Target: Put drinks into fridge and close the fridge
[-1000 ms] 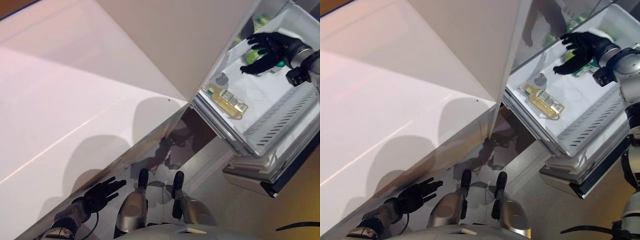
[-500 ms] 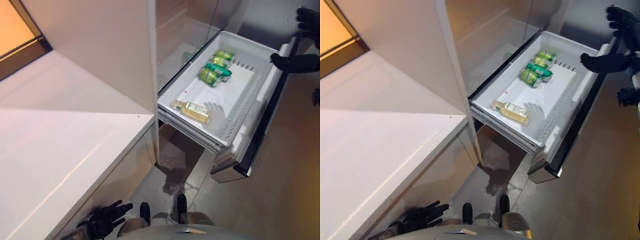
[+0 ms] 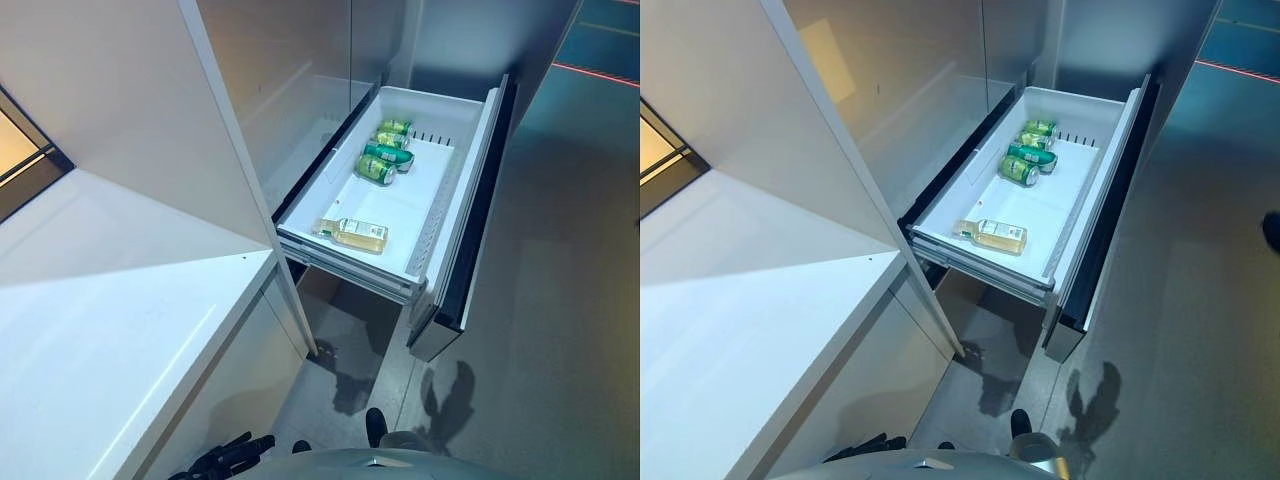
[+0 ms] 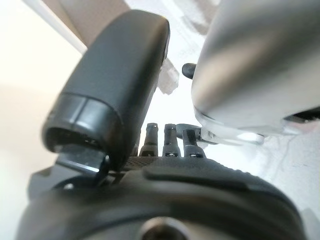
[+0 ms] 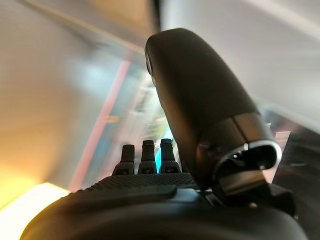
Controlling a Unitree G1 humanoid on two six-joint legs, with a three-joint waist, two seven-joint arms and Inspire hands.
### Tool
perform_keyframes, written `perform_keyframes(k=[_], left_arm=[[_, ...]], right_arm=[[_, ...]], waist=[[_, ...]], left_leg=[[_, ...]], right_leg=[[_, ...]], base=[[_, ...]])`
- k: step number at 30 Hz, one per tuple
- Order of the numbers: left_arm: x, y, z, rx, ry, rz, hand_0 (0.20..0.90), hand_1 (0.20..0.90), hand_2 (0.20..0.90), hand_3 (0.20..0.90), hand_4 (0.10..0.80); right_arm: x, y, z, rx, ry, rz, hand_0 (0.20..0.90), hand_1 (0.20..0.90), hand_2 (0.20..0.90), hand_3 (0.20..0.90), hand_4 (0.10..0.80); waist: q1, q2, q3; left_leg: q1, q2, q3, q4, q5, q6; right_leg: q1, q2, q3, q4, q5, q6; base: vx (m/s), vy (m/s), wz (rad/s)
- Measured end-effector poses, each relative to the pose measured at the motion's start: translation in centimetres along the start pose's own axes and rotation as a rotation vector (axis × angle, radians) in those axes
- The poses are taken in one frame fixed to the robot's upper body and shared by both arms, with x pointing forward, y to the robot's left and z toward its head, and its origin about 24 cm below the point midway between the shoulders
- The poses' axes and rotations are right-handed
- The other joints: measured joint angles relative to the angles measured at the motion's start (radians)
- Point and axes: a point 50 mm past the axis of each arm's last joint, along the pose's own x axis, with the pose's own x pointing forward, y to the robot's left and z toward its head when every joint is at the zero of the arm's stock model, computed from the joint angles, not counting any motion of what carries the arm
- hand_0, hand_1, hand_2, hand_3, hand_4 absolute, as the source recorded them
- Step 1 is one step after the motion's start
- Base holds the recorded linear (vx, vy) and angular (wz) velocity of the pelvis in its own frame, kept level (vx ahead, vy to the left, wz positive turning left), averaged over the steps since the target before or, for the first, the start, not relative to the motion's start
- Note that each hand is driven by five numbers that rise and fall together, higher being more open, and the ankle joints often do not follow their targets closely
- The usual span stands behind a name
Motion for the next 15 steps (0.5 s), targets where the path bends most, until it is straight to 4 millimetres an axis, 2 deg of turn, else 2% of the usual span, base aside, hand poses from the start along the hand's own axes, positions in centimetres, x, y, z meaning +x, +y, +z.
perform_keyframes(k=[3,6,9,12,15], left_arm=[[-0.1,0.4,-0.7,-0.01,0.024,0.02,0.9,0.9,0.9,0.9,0.8],[0.2,-0.2,0.4,-0.006,0.0,0.013,0.9,0.9,0.9,0.9,0.8],[0.5,-1.5,3.0,0.003,-0.075,-0.013,0.9,0.9,0.9,0.9,0.8],[0.4,-2.5,6.1,0.006,-0.158,-0.035,0.9,0.9,0.9,0.9,0.8],[0.3,-3.5,8.2,0.024,-0.227,-0.058,0.9,0.9,0.9,0.9,0.8]], right_arm=[[-0.6,-0.3,-2.2,0.007,0.088,-0.014,0.9,0.9,0.9,0.9,0.8],[-0.6,-0.4,-3.0,0.014,0.119,-0.027,0.9,0.9,0.9,0.9,0.8],[0.2,1.1,-2.2,0.068,0.097,-0.008,0.9,0.9,0.9,0.9,0.8],[0.9,4.1,-0.7,0.122,0.046,0.073,0.9,0.9,0.9,0.9,0.8],[1.2,6.5,0.5,0.146,0.0,0.154,0.9,0.9,0.9,0.9,0.8]], waist=[[-0.009,0.009,0.016],[-0.009,0.022,0.089],[-0.007,0.021,0.176],[0.001,-0.005,0.26],[0.024,-0.01,0.305]], left_leg=[[0.001,-0.003,0.0,0.013,-0.006,0.002],[-0.071,-0.006,0.002,0.123,-0.047,0.009],[-0.197,-0.016,-0.001,0.27,-0.082,0.016],[-0.309,-0.017,-0.005,0.411,-0.127,0.013],[-0.381,-0.013,-0.026,0.498,-0.145,0.016]], right_leg=[[0.009,-0.001,-0.001,0.0,-0.001,0.001],[-0.05,-0.01,0.002,0.081,-0.022,0.003],[-0.186,-0.024,0.003,0.242,-0.066,0.002],[-0.304,-0.036,0.005,0.398,-0.115,-0.007],[-0.36,-0.036,-0.003,0.457,-0.12,-0.007]], base=[[-0.04,0.015,0.0],[-0.151,0.007,-0.01],[-0.235,-0.035,0.04],[-0.116,-0.055,0.06],[-0.053,-0.044,0.02]])
